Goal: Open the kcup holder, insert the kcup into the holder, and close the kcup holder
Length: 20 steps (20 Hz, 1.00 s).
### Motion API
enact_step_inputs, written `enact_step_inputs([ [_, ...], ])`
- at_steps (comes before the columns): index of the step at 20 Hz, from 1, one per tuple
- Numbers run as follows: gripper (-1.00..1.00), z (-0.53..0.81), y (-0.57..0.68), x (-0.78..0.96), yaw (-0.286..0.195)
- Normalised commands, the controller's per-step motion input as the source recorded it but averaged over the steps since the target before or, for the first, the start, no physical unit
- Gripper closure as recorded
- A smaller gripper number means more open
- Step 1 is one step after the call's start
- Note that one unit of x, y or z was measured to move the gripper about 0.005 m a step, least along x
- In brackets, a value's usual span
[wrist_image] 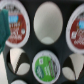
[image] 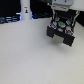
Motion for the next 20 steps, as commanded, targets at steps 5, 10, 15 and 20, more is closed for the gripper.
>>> enact_step_inputs([
  [5, -1.00, 0.01, -0.33, 0.79, 0.007],
  [10, -1.00, -0.16, -0.20, 0.65, 0.037],
  [15, -1.00, -0.28, -0.02, 0.41, 0.105],
  [20, -1.00, -0.21, 0.11, 0.05, 0.214],
])
